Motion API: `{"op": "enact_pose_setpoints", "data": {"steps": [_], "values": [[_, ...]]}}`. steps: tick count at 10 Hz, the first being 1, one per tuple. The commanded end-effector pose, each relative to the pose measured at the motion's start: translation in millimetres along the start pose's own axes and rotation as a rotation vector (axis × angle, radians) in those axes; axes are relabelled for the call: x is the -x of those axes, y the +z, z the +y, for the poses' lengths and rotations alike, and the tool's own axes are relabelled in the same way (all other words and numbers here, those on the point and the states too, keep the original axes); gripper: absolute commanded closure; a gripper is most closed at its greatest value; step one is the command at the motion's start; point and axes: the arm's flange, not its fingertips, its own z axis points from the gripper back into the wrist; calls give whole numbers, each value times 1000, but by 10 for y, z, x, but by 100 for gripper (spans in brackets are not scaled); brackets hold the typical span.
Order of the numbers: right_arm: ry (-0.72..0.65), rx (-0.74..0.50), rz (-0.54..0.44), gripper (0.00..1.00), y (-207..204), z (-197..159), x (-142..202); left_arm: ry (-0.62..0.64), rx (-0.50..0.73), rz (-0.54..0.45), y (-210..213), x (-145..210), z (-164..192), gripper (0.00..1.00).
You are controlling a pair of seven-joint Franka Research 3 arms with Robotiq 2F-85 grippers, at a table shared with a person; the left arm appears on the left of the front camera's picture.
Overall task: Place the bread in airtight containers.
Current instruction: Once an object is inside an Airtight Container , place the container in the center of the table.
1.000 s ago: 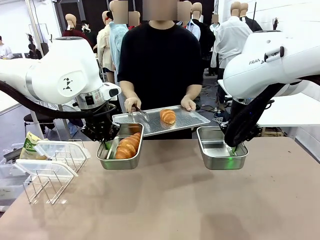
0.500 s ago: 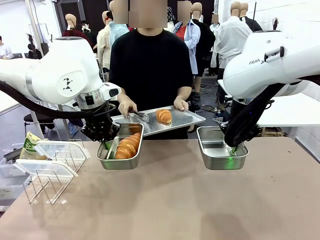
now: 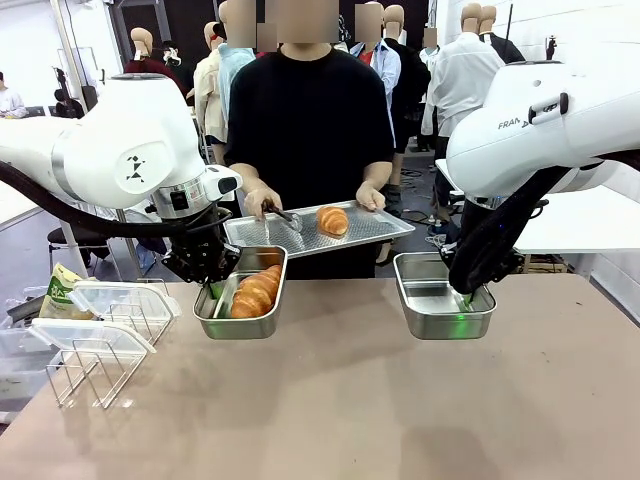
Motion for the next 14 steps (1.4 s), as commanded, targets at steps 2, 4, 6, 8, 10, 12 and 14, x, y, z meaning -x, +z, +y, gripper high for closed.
{"op": "enact_pose_setpoints", "data": {"steps": [2, 4, 6, 8, 10, 12, 14], "values": [[-2, -2, -1, 100, 7, -3, -1, 2, -5, 5, -74, 21, -2, 100], [-2, -2, -1, 100, 7, -3, -1, 3, -27, 8, -301, 49, -3, 100], [-2, -2, -1, 100, 7, -3, -1, -22, -23, 28, -639, 6, 13, 100], [-2, -2, -1, 100, 7, -3, -1, -2, -31, -12, -1021, -53, 32, 100], [-2, -2, -1, 100, 7, -3, -1, 29, -41, 6, -1326, -93, 68, 100], [-2, -2, -1, 100, 7, -3, -1, 38, -49, 31, -1466, -169, 88, 100], [-2, -2, -1, 100, 7, -3, -1, 49, -55, 52, -1550, -222, 84, 100]]}}
